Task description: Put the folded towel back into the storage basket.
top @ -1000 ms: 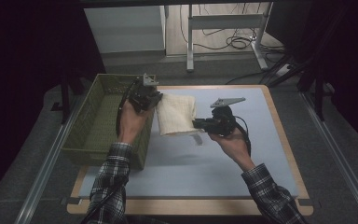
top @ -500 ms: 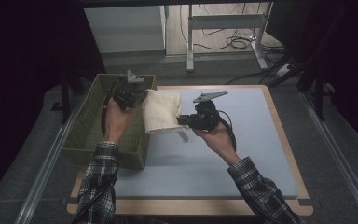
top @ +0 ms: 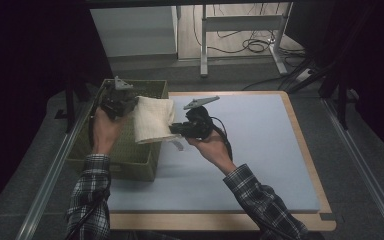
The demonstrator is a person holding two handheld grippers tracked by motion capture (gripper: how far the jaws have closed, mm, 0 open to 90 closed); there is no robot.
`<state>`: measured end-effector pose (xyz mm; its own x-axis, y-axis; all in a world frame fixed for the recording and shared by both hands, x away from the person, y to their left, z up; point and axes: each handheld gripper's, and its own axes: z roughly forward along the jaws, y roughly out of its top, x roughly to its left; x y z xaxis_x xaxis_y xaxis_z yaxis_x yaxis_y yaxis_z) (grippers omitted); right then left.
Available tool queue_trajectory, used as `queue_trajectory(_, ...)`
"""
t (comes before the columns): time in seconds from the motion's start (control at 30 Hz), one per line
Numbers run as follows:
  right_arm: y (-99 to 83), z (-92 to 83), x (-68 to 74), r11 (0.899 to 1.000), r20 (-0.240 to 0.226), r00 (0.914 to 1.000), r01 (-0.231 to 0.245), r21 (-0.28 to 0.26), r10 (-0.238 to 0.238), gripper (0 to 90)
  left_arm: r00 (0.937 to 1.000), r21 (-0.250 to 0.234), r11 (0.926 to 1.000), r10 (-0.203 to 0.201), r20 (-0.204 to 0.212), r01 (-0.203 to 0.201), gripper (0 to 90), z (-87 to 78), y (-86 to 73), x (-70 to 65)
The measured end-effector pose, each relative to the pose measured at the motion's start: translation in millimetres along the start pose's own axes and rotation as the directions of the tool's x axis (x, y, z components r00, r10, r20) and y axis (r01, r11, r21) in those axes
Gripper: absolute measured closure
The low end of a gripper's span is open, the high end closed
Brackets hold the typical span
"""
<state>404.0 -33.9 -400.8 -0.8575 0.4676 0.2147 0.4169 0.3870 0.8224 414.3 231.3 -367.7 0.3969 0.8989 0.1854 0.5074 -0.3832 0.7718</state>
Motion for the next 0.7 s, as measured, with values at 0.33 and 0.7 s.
queue_trajectory(0.33, 8.1, 37.9, 20.3, 0.999, -0.021, 0.9993, 0.033, 0.024, -0.032, 83.8, 0.9988, 0.029, 0.9991, -0.029, -0.039, 0.030, 83.6, -2.7, -22.3, 22.2)
queue_trajectory(0.7, 12.1, 80.0, 39.5, 0.996, -0.030, 0.9986, 0.046, 0.070, -0.044, 83.4, 0.9959, 0.061, 0.9963, -0.057, -0.070, 0.061, 83.6, -6.4, -48.7, 44.2)
